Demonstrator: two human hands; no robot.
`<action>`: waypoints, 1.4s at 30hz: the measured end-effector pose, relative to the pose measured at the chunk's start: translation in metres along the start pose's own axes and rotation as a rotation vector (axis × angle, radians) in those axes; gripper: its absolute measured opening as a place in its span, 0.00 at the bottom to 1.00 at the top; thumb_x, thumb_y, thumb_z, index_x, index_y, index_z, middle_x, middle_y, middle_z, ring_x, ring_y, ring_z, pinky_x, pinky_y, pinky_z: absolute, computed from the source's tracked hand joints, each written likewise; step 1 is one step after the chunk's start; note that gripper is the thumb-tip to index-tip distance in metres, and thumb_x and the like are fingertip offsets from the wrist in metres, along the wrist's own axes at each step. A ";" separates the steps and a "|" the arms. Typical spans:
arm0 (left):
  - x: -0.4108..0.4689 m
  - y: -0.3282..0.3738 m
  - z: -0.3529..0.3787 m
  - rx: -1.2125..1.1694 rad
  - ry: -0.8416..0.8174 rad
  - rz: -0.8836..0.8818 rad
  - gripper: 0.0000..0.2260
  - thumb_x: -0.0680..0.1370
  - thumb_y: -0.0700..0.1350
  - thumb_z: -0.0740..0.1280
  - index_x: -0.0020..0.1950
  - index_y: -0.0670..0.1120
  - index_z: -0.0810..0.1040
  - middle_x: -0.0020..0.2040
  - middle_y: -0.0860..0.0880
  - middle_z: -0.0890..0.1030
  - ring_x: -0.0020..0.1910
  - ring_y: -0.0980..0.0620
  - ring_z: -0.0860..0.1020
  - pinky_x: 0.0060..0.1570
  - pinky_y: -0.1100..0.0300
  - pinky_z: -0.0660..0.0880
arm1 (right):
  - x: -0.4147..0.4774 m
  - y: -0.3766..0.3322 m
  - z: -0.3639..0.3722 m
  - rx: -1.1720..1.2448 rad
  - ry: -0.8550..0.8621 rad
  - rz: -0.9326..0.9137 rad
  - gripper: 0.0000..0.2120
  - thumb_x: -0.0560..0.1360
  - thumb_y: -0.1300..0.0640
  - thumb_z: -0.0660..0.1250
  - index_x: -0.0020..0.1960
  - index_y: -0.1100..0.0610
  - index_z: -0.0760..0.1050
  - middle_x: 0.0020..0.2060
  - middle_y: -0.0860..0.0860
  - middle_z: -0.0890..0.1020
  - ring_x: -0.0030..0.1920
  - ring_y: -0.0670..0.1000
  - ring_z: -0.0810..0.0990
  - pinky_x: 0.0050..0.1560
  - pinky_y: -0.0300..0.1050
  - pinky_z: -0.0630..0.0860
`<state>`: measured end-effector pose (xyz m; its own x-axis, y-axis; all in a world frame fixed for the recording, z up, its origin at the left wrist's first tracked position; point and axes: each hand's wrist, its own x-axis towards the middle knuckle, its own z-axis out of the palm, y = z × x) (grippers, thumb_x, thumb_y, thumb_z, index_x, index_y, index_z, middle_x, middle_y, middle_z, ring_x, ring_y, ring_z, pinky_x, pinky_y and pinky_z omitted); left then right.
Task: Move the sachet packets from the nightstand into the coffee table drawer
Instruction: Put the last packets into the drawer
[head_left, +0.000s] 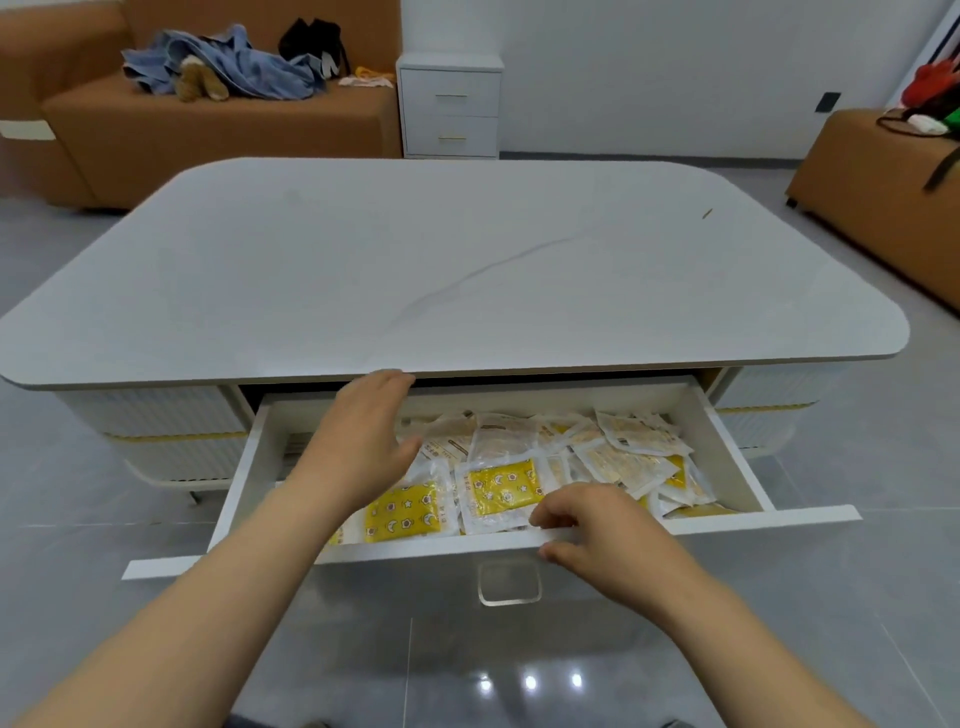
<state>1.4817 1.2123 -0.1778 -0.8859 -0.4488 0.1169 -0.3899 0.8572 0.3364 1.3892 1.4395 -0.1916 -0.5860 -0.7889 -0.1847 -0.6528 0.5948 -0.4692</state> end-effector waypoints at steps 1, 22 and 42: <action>0.007 0.004 0.000 0.043 -0.015 0.014 0.29 0.78 0.51 0.64 0.76 0.47 0.58 0.77 0.49 0.59 0.76 0.49 0.56 0.74 0.55 0.54 | 0.000 0.002 0.000 0.001 0.007 -0.009 0.10 0.72 0.53 0.70 0.54 0.49 0.81 0.50 0.43 0.82 0.51 0.42 0.77 0.53 0.39 0.75; 0.039 -0.001 0.030 0.158 -0.183 -0.117 0.36 0.76 0.69 0.50 0.78 0.51 0.50 0.79 0.52 0.48 0.78 0.51 0.46 0.72 0.36 0.42 | 0.031 0.018 0.005 0.145 0.121 0.064 0.07 0.67 0.51 0.75 0.45 0.48 0.83 0.42 0.42 0.82 0.45 0.41 0.78 0.46 0.39 0.76; 0.037 -0.020 0.019 0.083 -0.159 -0.109 0.29 0.79 0.62 0.52 0.77 0.52 0.55 0.79 0.53 0.51 0.78 0.53 0.47 0.72 0.36 0.38 | 0.108 0.023 -0.002 -0.214 0.417 0.029 0.36 0.73 0.45 0.70 0.76 0.49 0.59 0.77 0.48 0.55 0.78 0.51 0.44 0.76 0.56 0.39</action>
<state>1.4520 1.1829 -0.1979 -0.8634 -0.5000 -0.0672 -0.4989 0.8266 0.2604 1.3099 1.3684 -0.2210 -0.7200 -0.6680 0.1880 -0.6917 0.6689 -0.2723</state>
